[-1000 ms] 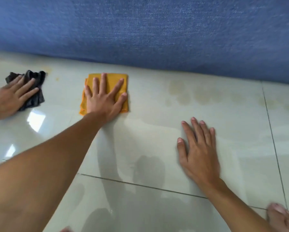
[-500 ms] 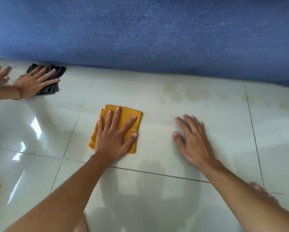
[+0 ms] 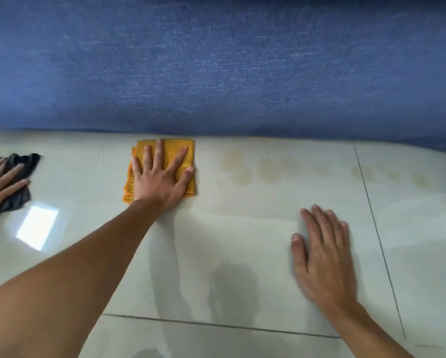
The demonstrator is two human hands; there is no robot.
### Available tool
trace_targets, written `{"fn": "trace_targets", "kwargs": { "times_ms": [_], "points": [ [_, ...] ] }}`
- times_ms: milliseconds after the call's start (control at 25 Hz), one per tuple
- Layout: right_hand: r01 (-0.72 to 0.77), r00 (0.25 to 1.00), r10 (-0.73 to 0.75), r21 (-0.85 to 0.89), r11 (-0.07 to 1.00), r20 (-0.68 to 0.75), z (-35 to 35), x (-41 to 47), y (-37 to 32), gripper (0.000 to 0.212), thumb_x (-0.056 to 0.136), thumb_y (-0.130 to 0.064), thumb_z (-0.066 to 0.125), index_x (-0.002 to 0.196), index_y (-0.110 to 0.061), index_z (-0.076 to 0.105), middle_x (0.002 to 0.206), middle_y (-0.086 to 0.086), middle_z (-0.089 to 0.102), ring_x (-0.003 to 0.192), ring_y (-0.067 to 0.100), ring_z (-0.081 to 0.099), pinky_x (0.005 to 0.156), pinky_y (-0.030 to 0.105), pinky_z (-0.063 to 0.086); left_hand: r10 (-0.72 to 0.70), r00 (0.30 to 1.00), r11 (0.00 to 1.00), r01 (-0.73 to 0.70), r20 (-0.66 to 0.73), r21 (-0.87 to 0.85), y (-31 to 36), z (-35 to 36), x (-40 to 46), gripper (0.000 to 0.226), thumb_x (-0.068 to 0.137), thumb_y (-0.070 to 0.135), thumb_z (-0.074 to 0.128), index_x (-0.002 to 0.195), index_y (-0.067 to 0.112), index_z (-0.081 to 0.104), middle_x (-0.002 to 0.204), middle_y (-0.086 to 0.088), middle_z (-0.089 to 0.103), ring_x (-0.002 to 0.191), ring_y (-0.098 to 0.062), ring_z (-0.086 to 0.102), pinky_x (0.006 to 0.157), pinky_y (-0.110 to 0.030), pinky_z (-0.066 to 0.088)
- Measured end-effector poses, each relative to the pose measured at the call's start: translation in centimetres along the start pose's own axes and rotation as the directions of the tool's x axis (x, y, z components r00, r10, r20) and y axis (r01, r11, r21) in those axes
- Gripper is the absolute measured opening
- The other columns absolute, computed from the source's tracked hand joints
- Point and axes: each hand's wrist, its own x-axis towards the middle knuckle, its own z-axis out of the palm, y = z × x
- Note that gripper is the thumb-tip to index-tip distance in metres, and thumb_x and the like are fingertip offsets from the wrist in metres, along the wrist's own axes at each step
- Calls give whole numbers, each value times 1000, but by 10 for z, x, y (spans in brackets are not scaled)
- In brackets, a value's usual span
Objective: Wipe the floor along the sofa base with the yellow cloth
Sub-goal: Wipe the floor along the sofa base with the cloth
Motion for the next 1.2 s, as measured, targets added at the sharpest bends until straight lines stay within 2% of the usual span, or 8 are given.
{"fn": "trace_targets", "kwargs": {
  "times_ms": [160,280,400,600,720,840,1000,1200],
  "points": [
    [8,999,-8,-16,1000,-34,5,1,5,55,95,-38,37,144,-13,45,154,9,42,147,30,31,122,51,20,94,995,996,-94,38,7,75,0,22,65,87,73,5,149,54,3,166,-9,4,151,-34,-2,118,-60,-7],
    [12,999,-13,-21,1000,-32,2,0,3,55,94,-37,38,143,-12,46,154,11,44,146,31,32,121,53,21,220,974,975,-220,49,-3,107,1,-12,64,89,70,9,151,51,6,166,-9,0,151,-36,-1,117,-61,-4],
    [1,1000,-1,-34,999,-28,-2,0,-1,55,94,-37,39,142,-12,48,153,11,45,145,32,35,121,53,22,299,952,954,-299,59,-7,103,3,-71,63,91,70,11,151,52,6,166,-6,0,151,-36,1,118,-61,1],
    [-5,1000,5,-29,1000,-28,-2,0,0,54,94,-36,39,142,-13,48,152,10,45,145,32,35,121,52,22,183,983,983,-183,15,27,16,3,-124,62,90,73,15,149,57,9,166,-3,5,152,-31,7,120,-56,8],
    [-3,998,2,-25,1000,-56,3,1,0,53,95,-36,40,143,-13,46,153,10,45,145,31,34,122,51,20,45,999,999,-45,18,23,-22,-4,-85,64,86,75,11,148,59,6,166,-3,3,152,-31,5,120,-57,6],
    [1,997,-4,-36,999,-73,9,1,3,52,96,-36,39,143,-14,45,153,9,45,145,31,33,122,50,19,-29,999,1000,29,27,-5,1,-5,-19,65,85,76,6,148,58,1,166,-3,-2,152,-32,-1,119,-60,0],
    [3,996,-4,-15,1000,-87,8,1,4,51,95,-34,41,142,-14,46,152,10,45,145,31,34,122,50,19,85,996,996,-85,27,-15,81,3,6,64,88,73,8,149,55,4,166,-6,-3,151,-34,-3,118,-61,-5],
    [-16,1000,17,77,997,-19,-9,3,-4,48,94,-25,50,140,-11,53,150,12,48,143,34,38,122,51,21,257,964,966,-257,61,-15,122,5,-80,64,90,70,13,151,51,9,166,-9,0,151,-37,0,116,-64,-2]
  ]
}}
